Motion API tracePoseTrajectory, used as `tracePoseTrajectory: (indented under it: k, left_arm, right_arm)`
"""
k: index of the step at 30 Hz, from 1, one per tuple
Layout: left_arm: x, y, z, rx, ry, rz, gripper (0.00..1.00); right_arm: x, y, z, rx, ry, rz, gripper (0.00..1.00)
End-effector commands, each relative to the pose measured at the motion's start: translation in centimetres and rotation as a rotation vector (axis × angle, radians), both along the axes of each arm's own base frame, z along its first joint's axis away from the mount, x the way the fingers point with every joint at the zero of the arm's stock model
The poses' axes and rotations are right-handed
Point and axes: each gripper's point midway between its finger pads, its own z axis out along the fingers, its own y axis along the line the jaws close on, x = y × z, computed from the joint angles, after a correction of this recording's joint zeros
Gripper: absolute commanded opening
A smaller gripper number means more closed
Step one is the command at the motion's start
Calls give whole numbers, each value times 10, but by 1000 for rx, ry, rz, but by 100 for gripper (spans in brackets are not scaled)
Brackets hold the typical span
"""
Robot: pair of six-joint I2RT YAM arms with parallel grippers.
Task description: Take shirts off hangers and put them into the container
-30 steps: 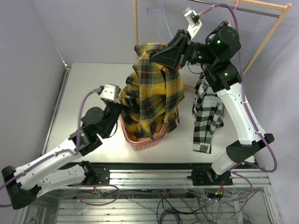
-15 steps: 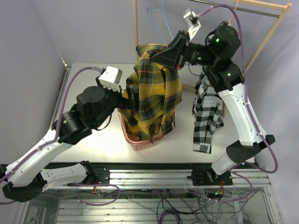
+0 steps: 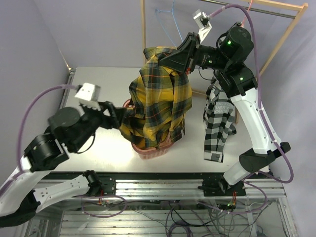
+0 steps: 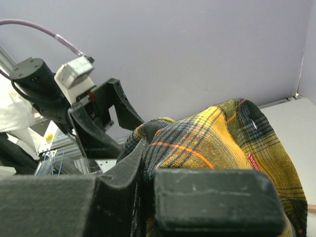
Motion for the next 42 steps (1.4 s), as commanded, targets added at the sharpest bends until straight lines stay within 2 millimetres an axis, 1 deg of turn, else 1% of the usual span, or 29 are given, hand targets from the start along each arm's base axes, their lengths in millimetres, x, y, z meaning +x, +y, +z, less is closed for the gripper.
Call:
tracePoseTrajectory:
  k: [1,3,5,8,10,13,14,17,18,21,26,29,33,36,42]
  left_arm:
    - [-3,40,22,-126,-87,141,79]
    - [-3,44,15,-108,-79,153,78]
    - [-2,43,7,-78,-60,152,76]
    - [0,40,-4,-42,-32,156,75]
    - [0,41,-8,-37,-27,162,75]
    - [-1,45,-11,-38,-30,171,75]
    - [-2,46,-12,-39,-31,174,74]
    - [-3,50,-15,-39,-33,180,74]
    - [-3,50,-16,-36,-31,185,74]
    - [-2,51,-20,-25,-27,192,74]
    - [2,44,-27,-2,-16,180,74]
    - [4,40,-31,17,-6,178,74]
    - [7,37,-39,36,5,177,74]
    - [8,37,-45,48,11,184,74]
    - [7,42,-53,64,25,201,74]
  right_arm:
    - [0,7,1,17,-23,36,0]
    - [3,13,-8,-3,-7,37,0]
    - [7,19,-19,-27,6,20,0]
    - [14,30,-44,-77,30,-6,0]
    - [18,38,-68,-134,56,-33,0]
    - [29,45,-108,-237,93,-113,0]
    - [35,44,-122,-276,106,-160,0]
    - [40,41,-165,-384,149,-236,0]
    - [39,40,-184,-427,170,-254,0]
    - [37,36,-226,-523,210,-302,0]
    - [22,34,-295,-696,259,-339,0]
    - [13,33,-332,-773,283,-355,0]
    - [7,33,-368,-855,303,-368,0]
    - [9,33,-395,-928,315,-385,0]
    - [11,33,-441,-1011,361,-388,0]
